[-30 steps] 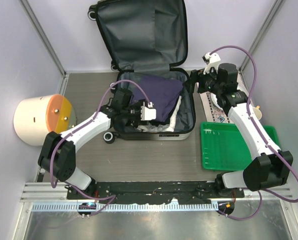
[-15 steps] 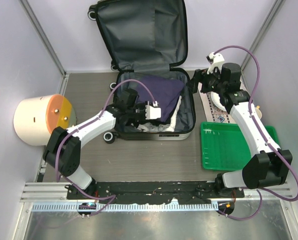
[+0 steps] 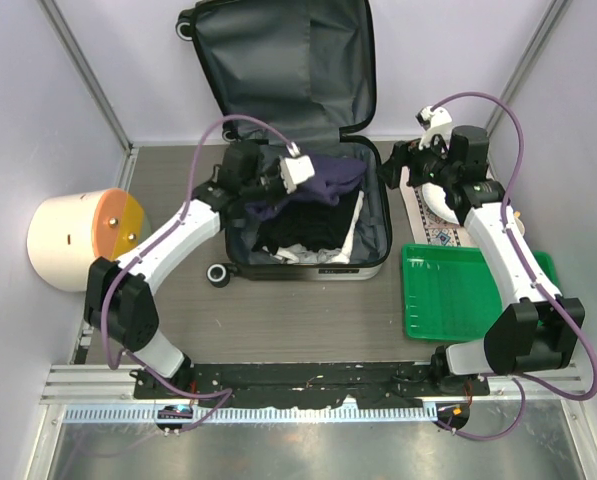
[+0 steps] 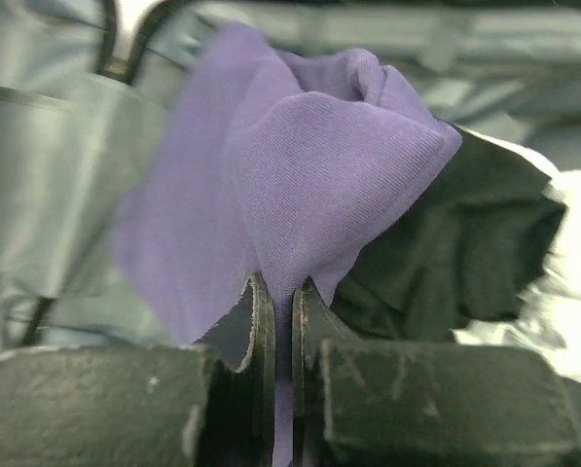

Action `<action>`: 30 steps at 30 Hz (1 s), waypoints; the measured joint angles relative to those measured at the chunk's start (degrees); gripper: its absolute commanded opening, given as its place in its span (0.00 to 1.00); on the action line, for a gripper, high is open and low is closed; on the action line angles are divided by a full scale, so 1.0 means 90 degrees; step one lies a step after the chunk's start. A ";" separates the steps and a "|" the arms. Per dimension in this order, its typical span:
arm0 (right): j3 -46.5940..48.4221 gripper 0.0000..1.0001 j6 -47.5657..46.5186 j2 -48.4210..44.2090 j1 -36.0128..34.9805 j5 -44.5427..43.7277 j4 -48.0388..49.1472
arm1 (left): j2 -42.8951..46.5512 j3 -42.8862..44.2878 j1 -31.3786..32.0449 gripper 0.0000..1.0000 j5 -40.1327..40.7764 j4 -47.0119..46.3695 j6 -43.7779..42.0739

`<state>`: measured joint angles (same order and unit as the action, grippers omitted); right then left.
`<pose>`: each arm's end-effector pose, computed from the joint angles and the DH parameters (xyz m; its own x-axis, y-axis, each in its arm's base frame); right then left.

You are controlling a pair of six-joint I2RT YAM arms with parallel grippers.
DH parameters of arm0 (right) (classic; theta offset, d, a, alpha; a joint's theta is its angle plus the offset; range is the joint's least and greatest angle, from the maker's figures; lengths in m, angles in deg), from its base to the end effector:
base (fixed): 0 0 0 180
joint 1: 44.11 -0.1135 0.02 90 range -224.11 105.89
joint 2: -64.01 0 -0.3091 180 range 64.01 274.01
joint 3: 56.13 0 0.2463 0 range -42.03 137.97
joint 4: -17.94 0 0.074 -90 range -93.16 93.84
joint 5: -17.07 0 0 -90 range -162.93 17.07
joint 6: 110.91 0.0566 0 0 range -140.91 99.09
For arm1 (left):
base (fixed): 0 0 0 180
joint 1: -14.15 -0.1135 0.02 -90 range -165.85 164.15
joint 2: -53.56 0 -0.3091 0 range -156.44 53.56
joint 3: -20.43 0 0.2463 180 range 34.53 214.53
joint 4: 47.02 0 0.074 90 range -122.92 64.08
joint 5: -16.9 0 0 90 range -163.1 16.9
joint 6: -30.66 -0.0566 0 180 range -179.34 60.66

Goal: Open, take out, and arrange the luggage

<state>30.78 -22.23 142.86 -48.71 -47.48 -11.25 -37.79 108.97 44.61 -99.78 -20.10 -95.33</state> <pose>0.3178 0.0500 0.4062 -0.3484 -0.0489 -0.9361 -0.4801 0.8670 0.1334 0.3159 -0.2153 0.3487 0.1178 0.5399 -0.8335 0.8896 0.3155 0.3301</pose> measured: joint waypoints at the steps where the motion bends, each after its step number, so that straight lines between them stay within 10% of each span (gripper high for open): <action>1: -0.0005 0.85 -0.0056 0.0010 0.0015 0.0056 -0.0005 | 0.0000 0.0233 -0.0090 0.00 -0.0015 0.0005 0.0153; 30: -0.2424 0.88 -0.1367 -0.0566 0.0034 0.1649 0.2324 | -0.0095 0.3038 -0.0690 0.00 -0.0204 0.1649 0.1671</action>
<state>8.97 -34.53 137.77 -48.41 -32.63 9.67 -38.64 136.31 38.40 -101.62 -5.26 -80.29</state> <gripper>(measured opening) 0.878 0.054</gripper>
